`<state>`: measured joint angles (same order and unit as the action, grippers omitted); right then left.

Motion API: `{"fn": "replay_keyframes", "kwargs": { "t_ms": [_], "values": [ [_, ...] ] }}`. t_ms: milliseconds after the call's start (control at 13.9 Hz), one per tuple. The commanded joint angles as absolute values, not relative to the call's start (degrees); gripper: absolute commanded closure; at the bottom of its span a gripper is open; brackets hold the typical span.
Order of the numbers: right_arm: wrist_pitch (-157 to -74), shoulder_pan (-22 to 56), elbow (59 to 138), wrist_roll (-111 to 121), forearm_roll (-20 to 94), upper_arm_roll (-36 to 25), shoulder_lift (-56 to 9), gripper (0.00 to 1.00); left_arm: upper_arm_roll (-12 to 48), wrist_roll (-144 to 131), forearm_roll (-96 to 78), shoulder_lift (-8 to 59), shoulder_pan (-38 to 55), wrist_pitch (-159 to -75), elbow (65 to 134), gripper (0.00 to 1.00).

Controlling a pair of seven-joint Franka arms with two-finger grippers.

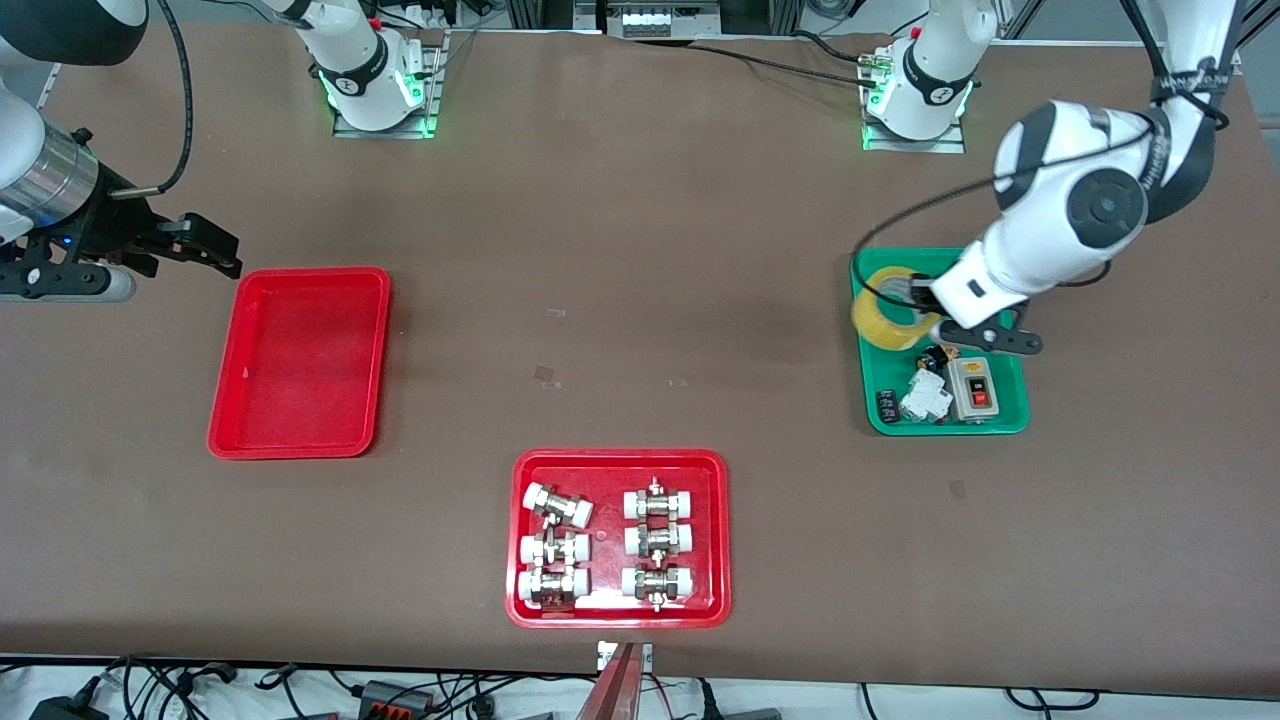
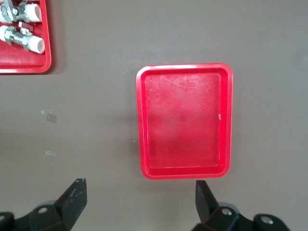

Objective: Left arm passes tape to right arm into tray
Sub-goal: 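Lift the tape with the left gripper while the right gripper reaches toward it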

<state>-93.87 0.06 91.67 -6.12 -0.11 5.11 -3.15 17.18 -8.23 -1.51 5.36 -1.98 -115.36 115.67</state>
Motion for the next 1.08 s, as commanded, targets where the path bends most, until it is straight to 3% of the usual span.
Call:
{"fn": "replay_keyframes", "kwargs": {
  "t_ms": [0,287,646,1006],
  "values": [
    [-93.0,-0.4,89.4,-5.6,-0.6,4.9,-3.3,0.0,20.6,-13.0,-4.2,8.9,-2.2,-112.9,108.1,0.99],
    [-90.1,-0.4,89.6,-6.8,-0.8,5.0,-3.8,0.0,24.8,-14.1,-16.1,10.0,-1.8,-112.7,101.4,0.99],
    [-87.3,1.2,90.2,-6.2,-0.6,5.4,-6.0,0.0,27.2,-22.2,-21.1,12.8,2.6,-115.9,99.1,0.99],
    [-86.4,-0.1,90.4,3.4,6.1,4.9,-8.3,0.0,27.3,-38.4,-20.9,23.6,8.6,-117.4,88.0,1.0]
  ]
}}
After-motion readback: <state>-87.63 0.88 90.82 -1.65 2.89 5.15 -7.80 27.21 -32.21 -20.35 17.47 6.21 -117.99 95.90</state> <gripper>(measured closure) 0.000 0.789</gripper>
